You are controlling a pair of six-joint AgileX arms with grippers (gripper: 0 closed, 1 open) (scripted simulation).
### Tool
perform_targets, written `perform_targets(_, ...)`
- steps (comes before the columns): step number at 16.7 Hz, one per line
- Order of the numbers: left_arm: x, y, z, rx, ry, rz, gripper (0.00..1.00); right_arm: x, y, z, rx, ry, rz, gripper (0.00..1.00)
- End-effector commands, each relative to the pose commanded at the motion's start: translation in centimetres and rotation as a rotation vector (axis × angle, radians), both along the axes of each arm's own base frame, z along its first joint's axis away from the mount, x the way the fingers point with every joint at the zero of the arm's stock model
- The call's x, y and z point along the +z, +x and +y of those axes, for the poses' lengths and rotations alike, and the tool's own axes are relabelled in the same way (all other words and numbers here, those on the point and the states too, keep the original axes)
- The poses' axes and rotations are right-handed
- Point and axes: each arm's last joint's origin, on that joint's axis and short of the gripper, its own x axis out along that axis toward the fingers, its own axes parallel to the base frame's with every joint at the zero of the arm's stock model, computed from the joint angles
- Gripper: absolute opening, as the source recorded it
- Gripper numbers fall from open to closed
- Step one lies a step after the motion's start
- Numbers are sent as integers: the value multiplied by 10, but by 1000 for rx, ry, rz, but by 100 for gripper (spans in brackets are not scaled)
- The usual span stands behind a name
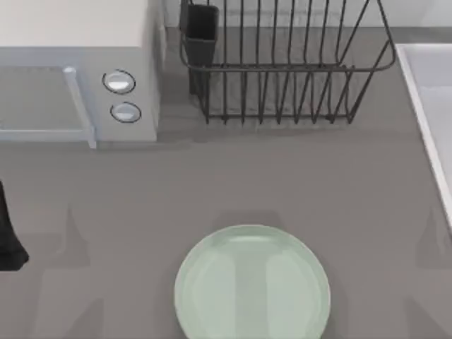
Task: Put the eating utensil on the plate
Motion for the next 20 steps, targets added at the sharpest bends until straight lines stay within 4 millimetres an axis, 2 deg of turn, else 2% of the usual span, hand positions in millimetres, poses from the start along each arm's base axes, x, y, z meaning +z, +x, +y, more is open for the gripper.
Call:
perform_targets(4,4,0,1,12,33,38,100,0,0,0,0,0,0,100)
perform_targets(7,16,4,6,39,151,183,100,0,0,0,0,0,0,100)
perform_targets(10,28,15,14,35,313,445,100,0,0,0,0,0,0,100)
perform_targets(13,34,34,27,-40,459,776,100,0,0,0,0,0,0,100)
perform_targets(17,36,62,50,-234,568,1156,100,0,0,0,0,0,0,100)
perform_targets(20,35,80,68,-404,596,1345,100,0,0,0,0,0,0,100)
